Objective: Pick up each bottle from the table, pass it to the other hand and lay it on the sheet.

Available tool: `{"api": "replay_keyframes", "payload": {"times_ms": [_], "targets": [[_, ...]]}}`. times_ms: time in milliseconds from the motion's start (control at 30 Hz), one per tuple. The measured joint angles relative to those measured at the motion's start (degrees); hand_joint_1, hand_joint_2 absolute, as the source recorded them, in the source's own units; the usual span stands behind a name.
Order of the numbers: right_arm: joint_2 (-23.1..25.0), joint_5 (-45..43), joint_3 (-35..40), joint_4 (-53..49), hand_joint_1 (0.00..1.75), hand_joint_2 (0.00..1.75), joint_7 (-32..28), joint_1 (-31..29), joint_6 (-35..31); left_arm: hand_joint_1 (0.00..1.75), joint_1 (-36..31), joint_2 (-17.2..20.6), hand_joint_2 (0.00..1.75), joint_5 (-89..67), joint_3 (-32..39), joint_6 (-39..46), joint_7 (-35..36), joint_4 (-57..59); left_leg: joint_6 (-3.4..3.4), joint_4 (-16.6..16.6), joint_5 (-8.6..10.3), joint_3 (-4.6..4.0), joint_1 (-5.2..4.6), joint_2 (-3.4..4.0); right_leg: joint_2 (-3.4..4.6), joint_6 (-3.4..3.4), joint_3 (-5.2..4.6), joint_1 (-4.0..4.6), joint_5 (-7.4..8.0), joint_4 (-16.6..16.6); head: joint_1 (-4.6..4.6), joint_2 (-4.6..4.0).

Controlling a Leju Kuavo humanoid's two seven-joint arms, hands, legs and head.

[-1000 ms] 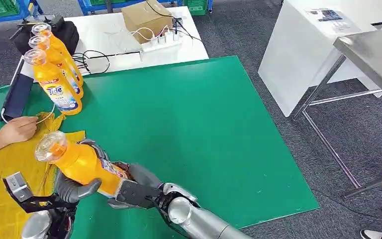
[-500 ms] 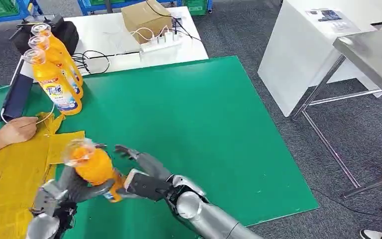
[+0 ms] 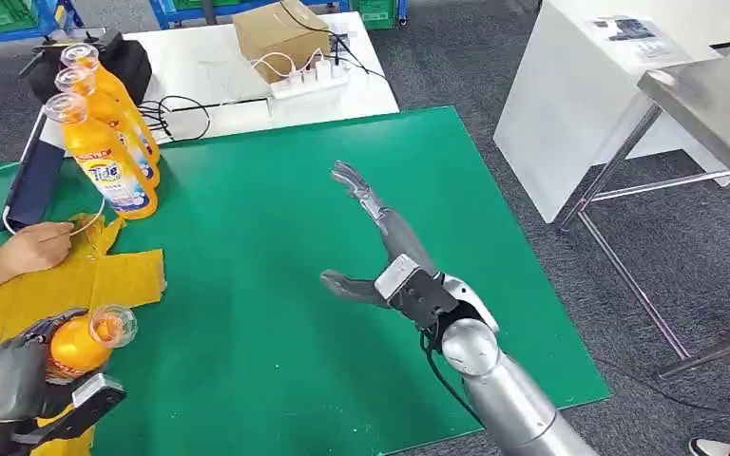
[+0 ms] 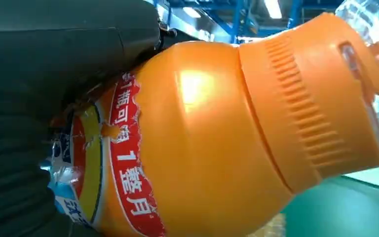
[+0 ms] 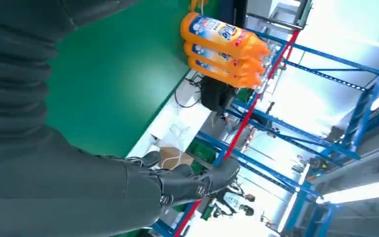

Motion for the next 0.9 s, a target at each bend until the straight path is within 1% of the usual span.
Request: {"api": "replay_keyframes", "payload": {"times_ms": [100,167,300,400,433,667,767,900], "targets": [[-0.5,0.1,-0.1,-1.0,0.00,0.00,-0.1,0.0,-0.1,1.75,0.4,0.8,1.75,-10.1,-0.2,3.3,5.5,1.7,0.00,0.0,0.00,0.00,0.00,0.05,0.03,0.00,0.00,0.00,0.00,0.0,0.00,0.00],[-0.6,0.0,-0.1,-1.2,0.00,0.00,-0.1,0.0,-0.1,1.75,0.4,1.6,1.75,-14.0,-0.4,4.2,7.7,3.5,0.00,0.0,0.00,0.00,0.00,0.05,0.02,0.00,0.00,0.00,0.00,0.0,0.00,0.00],[-0.8,0.0,0.0,-1.4,0.00,0.00,-0.2,0.0,-0.2,1.75,0.2,2.4,1.75,-16.4,-0.6,4.8,9.2,5.8,0.00,0.0,0.00,0.00,-0.01,0.01,0.01,0.00,0.01,-0.01,0.00,0.0,0.00,0.00],[-0.9,-0.2,0.2,-1.4,0.00,0.00,-0.2,0.0,-0.2,1.75,0.0,4.1,1.75,-17.2,-2.4,2.6,9.0,8.2,0.00,0.0,0.00,0.00,-0.01,0.02,0.01,0.00,0.02,-0.01,0.00,0.0,0.00,0.00],[-0.9,-0.2,0.2,-1.4,0.00,0.00,-0.2,0.0,-0.2,0.00,0.0,4.8,1.75,-17.2,-3.3,1.9,8.7,8.9,0.00,0.0,0.00,0.00,-0.01,0.02,0.01,0.00,0.02,-0.01,0.00,0.0,0.00,0.00],[-1.0,-0.4,0.3,-1.0,0.00,0.00,-0.3,-0.8,0.0,0.00,0.3,9.8,1.75,-11.1,-10.6,-4.1,6.0,10.1,0.00,0.0,0.00,0.08,-0.01,-0.16,-0.11,-0.01,0.17,-0.02,-0.01,0.0,0.00,0.00],[-1.0,2.0,0.4,-0.6,0.00,0.00,-0.2,-0.9,-1.3,0.00,0.3,11.1,1.75,-6.2,-13.3,-5.4,5.0,9.8,0.01,0.0,0.03,0.16,-0.02,-0.28,-0.25,0.00,0.30,-0.06,-0.01,0.0,0.02,0.00],[-0.9,3.7,0.6,-0.2,0.00,0.00,0.1,-1.0,-1.9,0.00,1.9,11.4,1.75,3.6,-15.7,-8.2,1.4,5.5,0.03,0.0,0.03,0.19,-0.08,-0.27,-0.25,0.00,0.31,-0.12,-0.01,0.0,0.00,0.00]]}}
